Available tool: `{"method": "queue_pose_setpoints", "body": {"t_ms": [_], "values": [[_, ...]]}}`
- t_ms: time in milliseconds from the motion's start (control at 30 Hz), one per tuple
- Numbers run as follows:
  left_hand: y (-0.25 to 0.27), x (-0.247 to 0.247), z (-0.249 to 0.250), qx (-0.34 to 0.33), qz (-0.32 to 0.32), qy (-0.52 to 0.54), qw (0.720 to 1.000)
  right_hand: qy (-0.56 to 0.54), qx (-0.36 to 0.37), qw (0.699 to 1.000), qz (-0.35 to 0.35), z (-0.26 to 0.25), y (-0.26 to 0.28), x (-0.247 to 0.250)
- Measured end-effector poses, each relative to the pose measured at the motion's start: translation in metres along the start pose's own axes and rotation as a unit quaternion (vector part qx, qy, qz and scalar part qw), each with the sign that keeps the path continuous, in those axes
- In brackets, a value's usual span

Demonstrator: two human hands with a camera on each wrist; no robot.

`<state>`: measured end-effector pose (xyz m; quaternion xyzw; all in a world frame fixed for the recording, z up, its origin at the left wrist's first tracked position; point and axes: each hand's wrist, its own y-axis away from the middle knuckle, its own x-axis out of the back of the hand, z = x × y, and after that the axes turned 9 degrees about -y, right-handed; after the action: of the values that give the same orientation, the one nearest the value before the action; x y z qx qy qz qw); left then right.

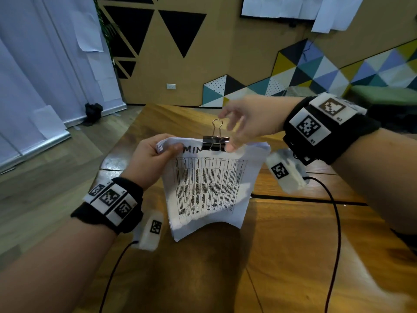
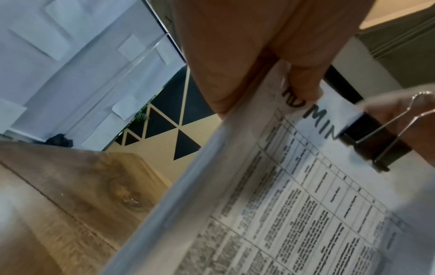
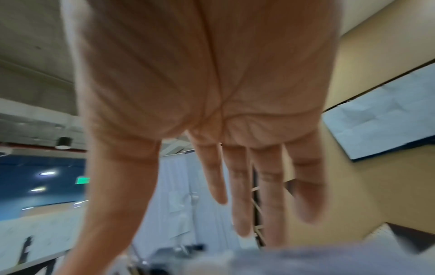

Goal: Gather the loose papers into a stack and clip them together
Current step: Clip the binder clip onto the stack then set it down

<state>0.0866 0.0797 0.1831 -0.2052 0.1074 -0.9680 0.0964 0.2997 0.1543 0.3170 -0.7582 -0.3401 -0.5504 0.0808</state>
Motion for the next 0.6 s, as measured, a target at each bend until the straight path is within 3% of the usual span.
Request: {"method": "queue_pose_setpoints", "body": {"t_ms": [67, 133, 200, 267, 333, 433, 600], "values": [[-0.003, 0.001, -0.005, -0.001, 0.006, 0.024, 1.0, 0.055, -0.052, 0.995, -0.063, 0.018, -0.003, -0.006], [-0.008, 0.007, -0.008, 0.008, 0.002, 0.049, 0.999, 0.028, -0.075, 0.994, -0.071, 0.036, -0.004, -0.012], [-0.012, 0.012, -0.01, 0.032, -0.002, 0.096, 0.995, -0.123, -0.07, 0.989, -0.039, 0.054, -0.003, -0.017], [-0.018, 0.018, -0.015, 0.074, 0.016, 0.139, 0.987, -0.27, -0.068, 0.96, 0.026, 0.068, -0.006, -0.032], [-0.023, 0.021, -0.032, 0.136, 0.038, 0.144, 0.979, -0.343, -0.076, 0.932, 0.09, 0.08, -0.018, -0.063], [-0.025, 0.018, -0.07, 0.224, 0.028, 0.076, 0.971, -0.384, -0.096, 0.908, 0.134, 0.094, -0.046, -0.131], [-0.023, -0.002, -0.137, 0.266, 0.018, -0.123, 0.956, -0.373, -0.177, 0.903, 0.121, 0.103, -0.09, -0.222]]}}
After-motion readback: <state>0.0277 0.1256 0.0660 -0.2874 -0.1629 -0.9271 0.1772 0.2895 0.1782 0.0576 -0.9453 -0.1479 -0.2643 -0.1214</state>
